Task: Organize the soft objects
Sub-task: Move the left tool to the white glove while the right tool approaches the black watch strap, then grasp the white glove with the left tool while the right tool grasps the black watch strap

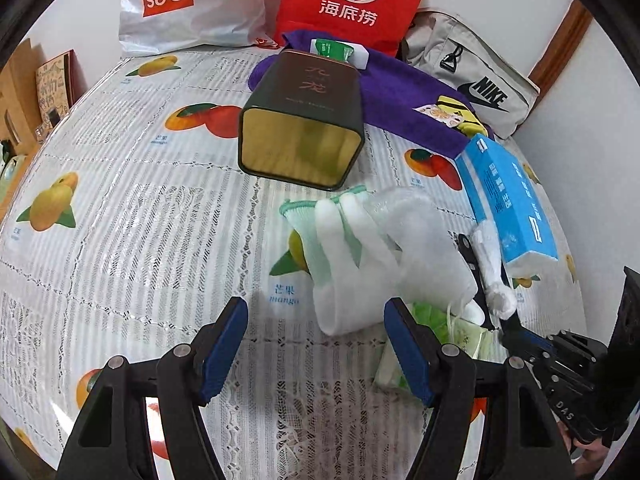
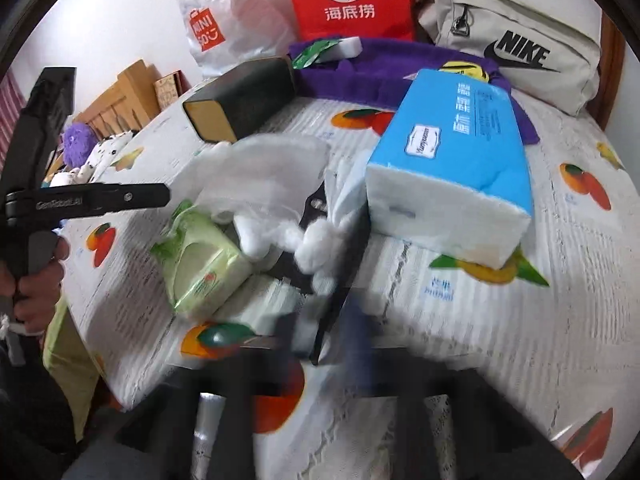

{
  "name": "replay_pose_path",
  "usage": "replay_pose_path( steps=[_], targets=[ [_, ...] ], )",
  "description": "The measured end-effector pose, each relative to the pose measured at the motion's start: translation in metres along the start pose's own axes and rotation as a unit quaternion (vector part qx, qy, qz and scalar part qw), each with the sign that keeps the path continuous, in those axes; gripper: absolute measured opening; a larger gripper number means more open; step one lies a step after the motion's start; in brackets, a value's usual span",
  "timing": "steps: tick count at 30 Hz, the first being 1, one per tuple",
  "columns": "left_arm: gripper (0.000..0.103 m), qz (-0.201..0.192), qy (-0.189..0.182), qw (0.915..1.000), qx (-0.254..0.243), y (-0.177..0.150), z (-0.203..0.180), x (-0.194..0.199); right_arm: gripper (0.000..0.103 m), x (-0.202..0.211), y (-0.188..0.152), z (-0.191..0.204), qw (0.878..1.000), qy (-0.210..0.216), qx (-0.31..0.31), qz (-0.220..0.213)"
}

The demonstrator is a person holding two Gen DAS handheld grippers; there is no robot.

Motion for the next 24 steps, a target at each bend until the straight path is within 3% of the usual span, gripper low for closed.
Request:
replay_pose_path(
  steps=[8,19,24],
  targets=[
    [0.069,-0.005,-0.013,0.9999,0.007,-0.002,0.000,0.002,0.003,0.016,-0.016,-0.009,1.000,-0.012,-0.003,0.011],
    [0.069,-0.004,-0.009,0.9999,0.001,-0.005,0.003,0.002,0.008,-0.010,0.011,-0.016,1.000,-0.008,-0.010,-0.007],
    [0.069,-0.006,-0.014,0.9999,-0.003,-0.001,0.001,-0.001,0.003,-0.012,0.013,-0.013,1.000,-0.009,0.008,-0.017]
  ],
)
Point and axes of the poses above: each gripper's, at about its wrist camera, not at the fingertips, and x roughly against the way its jaws point, z to its left, y to its top, the point moved 2 cm from there along -x, roughly the way its jaws point, and after that the axes turned 9 degrees about -z, right-handed, at the moved point
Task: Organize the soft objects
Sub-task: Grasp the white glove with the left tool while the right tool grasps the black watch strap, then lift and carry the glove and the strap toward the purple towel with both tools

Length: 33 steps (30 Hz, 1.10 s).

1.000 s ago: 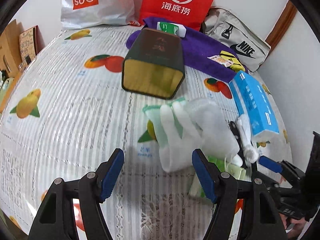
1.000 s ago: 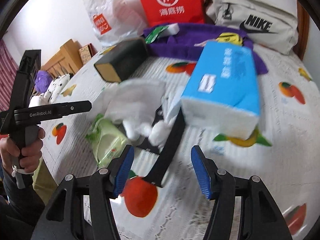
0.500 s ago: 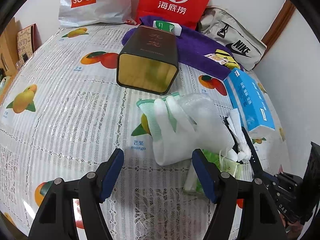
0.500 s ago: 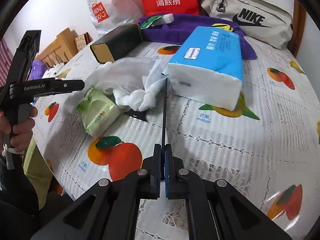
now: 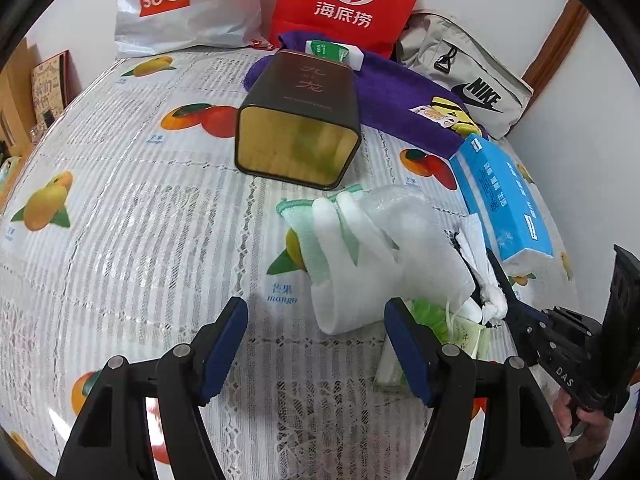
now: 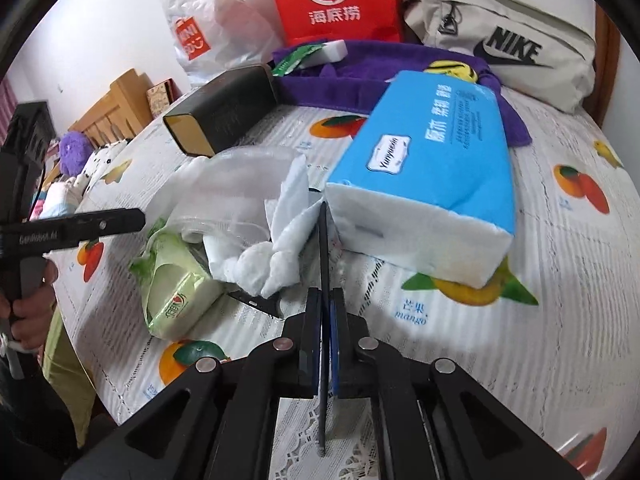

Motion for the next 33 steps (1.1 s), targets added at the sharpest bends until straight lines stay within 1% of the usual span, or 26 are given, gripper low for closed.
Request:
replay_pose_path(
  steps=[2,4,8,10,12,13,15,16,17,18,19,20,23,28,30,33],
  targets=[
    [0.069,-0.002,-0.003,1.0000,-0.006,0.004,-0.004,-0.003,0.003,0.005,-0.003,0.000,1.000,0.000,-0.004,-0.002],
    [0.072,0.002,-0.006,0.9998,-0.019,0.008,-0.010,-0.009,0.003,0.014,-0.008,-0.001,1.000,0.003,-0.012,-0.005],
    [0.073,0.014,0.001,0.9989,-0.045,0.013,-0.022,-0.027,0.003,0.027,-0.018,-0.003,1.000,-0.002,-0.015,-0.008],
    [0.073,0.009,0.012,0.9976,-0.068,0.013,-0.028,-0.032,0.003,0.030,-0.023,-0.006,1.000,-0.008,-0.017,-0.006],
    [0.069,-0.001,0.014,0.9958,-0.090,0.011,-0.035,-0.034,0.003,0.031,-0.027,-0.010,1.000,-0.014,-0.022,-0.003],
    [0.064,-0.005,0.013,0.9952,-0.097,0.009,-0.038,-0.035,0.003,0.031,-0.028,-0.013,0.999,-0.017,-0.028,-0.003],
    [0.035,-0.015,0.010,0.9931,-0.116,0.007,-0.043,-0.036,0.003,0.031,-0.030,-0.018,0.999,-0.018,-0.038,-0.004],
    [0.030,-0.017,0.009,0.9924,-0.122,0.007,-0.044,-0.036,0.003,0.031,-0.030,-0.019,0.999,-0.019,-0.040,-0.006],
    [0.018,-0.018,0.000,0.9922,-0.124,0.007,-0.045,-0.035,0.003,0.031,-0.030,-0.020,0.999,-0.021,-0.042,-0.007],
    [0.011,-0.015,-0.013,0.9929,-0.117,0.007,-0.044,-0.035,0.003,0.030,-0.030,-0.020,0.999,-0.022,-0.044,-0.009],
    [0.011,-0.014,-0.018,0.9938,-0.109,0.008,-0.042,-0.034,0.003,0.030,-0.029,-0.021,0.999,-0.022,-0.046,-0.011],
    [0.011,-0.016,-0.015,0.9942,-0.105,0.008,-0.040,-0.033,0.003,0.030,-0.029,-0.021,0.999,-0.023,-0.046,-0.012],
    [0.011,-0.027,0.010,0.9942,-0.104,0.007,-0.032,-0.025,0.003,0.029,-0.030,-0.022,0.998,-0.031,-0.047,-0.013],
    [0.011,-0.030,0.024,0.9965,-0.075,0.006,-0.009,-0.008,0.003,0.028,-0.032,-0.027,0.998,-0.031,-0.059,-0.015],
    [0.011,-0.042,0.036,0.9964,-0.065,0.007,0.000,0.001,0.003,0.027,-0.033,-0.027,0.998,-0.032,-0.060,-0.016],
    [0.011,-0.053,0.035,0.9969,-0.046,0.010,0.012,0.015,0.003,0.027,-0.033,-0.026,0.998,-0.033,-0.060,-0.017]
  ],
)
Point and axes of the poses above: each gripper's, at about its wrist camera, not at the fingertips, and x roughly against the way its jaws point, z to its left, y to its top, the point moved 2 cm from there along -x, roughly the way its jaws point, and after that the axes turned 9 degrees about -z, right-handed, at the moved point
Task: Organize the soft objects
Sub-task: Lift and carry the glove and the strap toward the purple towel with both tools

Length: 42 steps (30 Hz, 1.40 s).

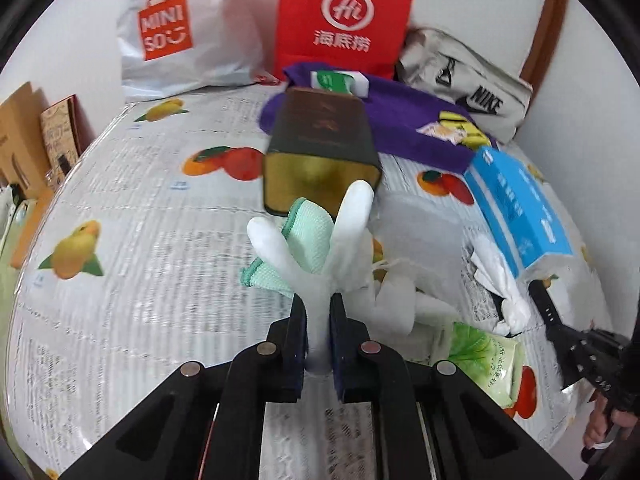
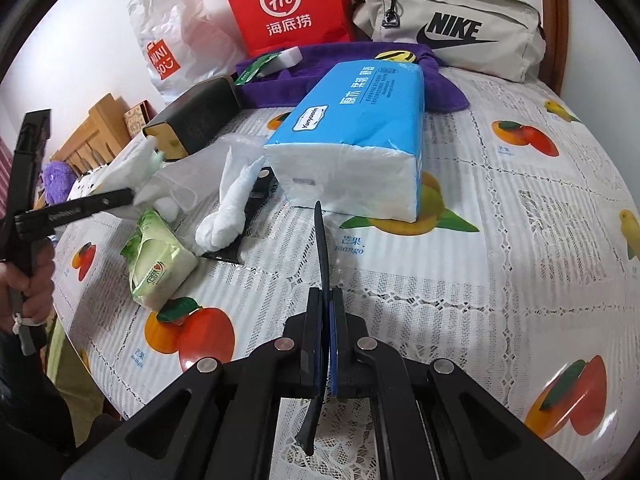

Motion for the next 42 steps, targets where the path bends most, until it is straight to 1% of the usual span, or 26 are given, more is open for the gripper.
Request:
replay_pose_path(
  steps=[3,6,9,16,22,23,25,26,27,30,32,34,36,37,39,42],
  targets=[
    [0.011,-0.010,0.010,0.9999,0.007,0.003,0.009,0.010,0.003,0.001,0.000,0.001,1.000,0.000,0.000,-0.002],
    [0.011,-0.020,0.001,0.9996,0.018,0.006,0.014,0.022,0.003,0.003,0.002,0.003,1.000,0.000,0.000,-0.003],
    [0.011,-0.030,0.002,0.9993,0.023,0.011,0.018,0.031,0.003,0.007,0.005,0.005,1.000,0.004,-0.001,-0.010],
    [0.011,-0.041,-0.001,0.9986,0.033,0.022,0.018,0.041,0.003,0.025,0.022,0.012,0.999,0.009,0.004,-0.031],
    [0.011,-0.056,-0.009,0.9978,0.034,0.034,0.014,0.052,0.002,0.035,0.037,0.015,0.999,0.017,0.007,-0.039],
    [0.011,-0.057,-0.011,0.9978,0.034,0.036,0.013,0.052,0.002,0.035,0.037,0.016,0.999,0.016,0.008,-0.039],
    [0.011,-0.056,-0.010,0.9979,0.031,0.039,0.011,0.051,0.002,0.029,0.038,0.018,0.999,0.021,0.017,-0.020],
    [0.011,-0.055,-0.011,0.9980,0.030,0.040,0.009,0.050,0.002,0.024,0.038,0.018,1.000,0.017,0.018,-0.010],
    [0.011,-0.054,-0.012,0.9981,0.028,0.041,0.008,0.050,0.005,0.017,0.035,0.019,1.000,0.014,0.019,0.005],
    [0.011,-0.052,-0.015,0.9982,0.026,0.042,0.005,0.048,0.008,0.005,0.023,0.023,0.999,0.017,0.027,0.030],
    [0.011,-0.049,-0.015,0.9984,0.026,0.042,0.005,0.046,0.013,-0.002,0.015,0.024,0.998,0.019,0.024,0.046],
    [0.011,-0.045,-0.016,0.9985,0.026,0.041,0.005,0.044,0.021,-0.008,0.007,0.026,0.998,0.017,0.024,0.058],
    [0.011,-0.041,-0.018,0.9986,0.026,0.039,0.005,0.042,0.026,-0.008,0.003,0.029,0.998,0.011,0.030,0.053],
    [0.011,-0.039,-0.019,0.9987,0.026,0.038,0.005,0.041,0.038,-0.009,0.000,0.032,0.998,0.009,0.031,0.053],
    [0.011,-0.036,-0.020,0.9988,0.027,0.036,0.005,0.038,0.046,-0.008,-0.002,0.035,0.998,0.013,0.030,0.045],
    [0.011,-0.032,-0.022,0.9989,0.029,0.033,0.005,0.036,0.046,-0.011,-0.004,0.040,0.999,-0.006,0.042,0.030]
  ],
)
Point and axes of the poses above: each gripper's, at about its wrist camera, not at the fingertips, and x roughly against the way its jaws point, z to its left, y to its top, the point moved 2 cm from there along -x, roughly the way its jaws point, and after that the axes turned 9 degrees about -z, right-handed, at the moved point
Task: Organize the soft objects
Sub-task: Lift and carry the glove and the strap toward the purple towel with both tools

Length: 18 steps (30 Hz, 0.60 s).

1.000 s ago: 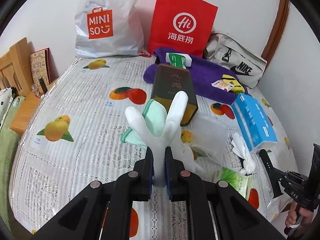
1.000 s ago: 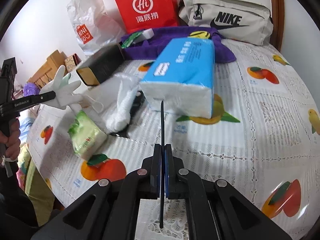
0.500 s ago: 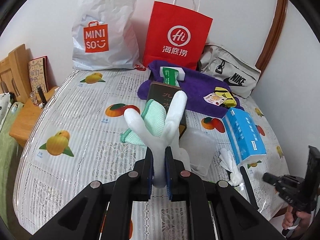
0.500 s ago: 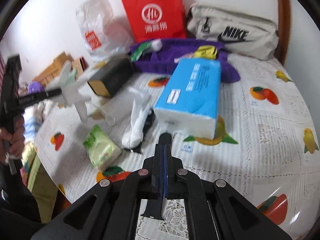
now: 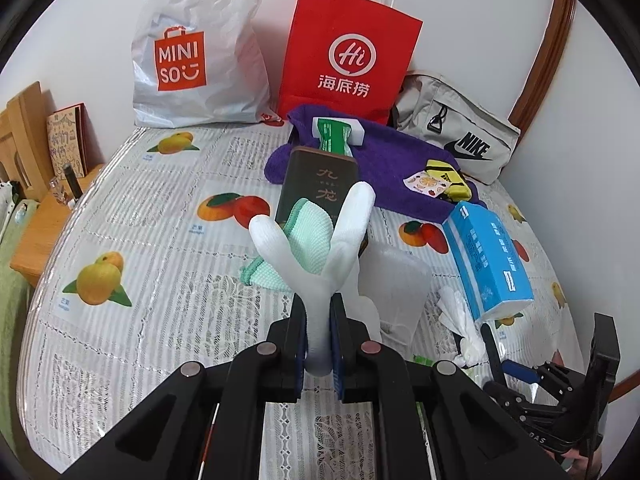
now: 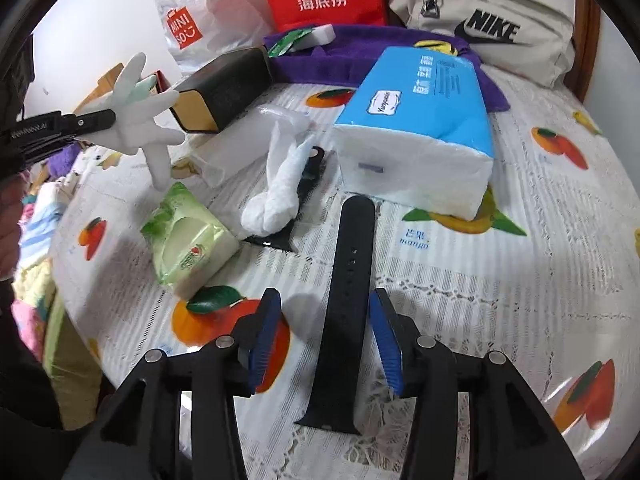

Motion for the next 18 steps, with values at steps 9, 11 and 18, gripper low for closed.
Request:
replay_pose_path(
  steps=[9,11,18],
  targets=[
    [0.011,0.006,-0.004,0.9999,0.009,-0.002,0.003,-0.002,0.021,0.001,0.002,-0.009,1.000,-0.025,0.000,-0.005],
    [0.011,0.004,-0.006,0.9999,0.009,0.000,0.003,0.000,0.020,0.003,0.006,-0.010,1.000,-0.012,-0.013,-0.001],
    [0.011,-0.009,-0.015,0.9998,0.013,0.013,0.004,0.009,0.020,0.029,0.028,-0.010,0.999,-0.008,-0.016,-0.028]
  ],
)
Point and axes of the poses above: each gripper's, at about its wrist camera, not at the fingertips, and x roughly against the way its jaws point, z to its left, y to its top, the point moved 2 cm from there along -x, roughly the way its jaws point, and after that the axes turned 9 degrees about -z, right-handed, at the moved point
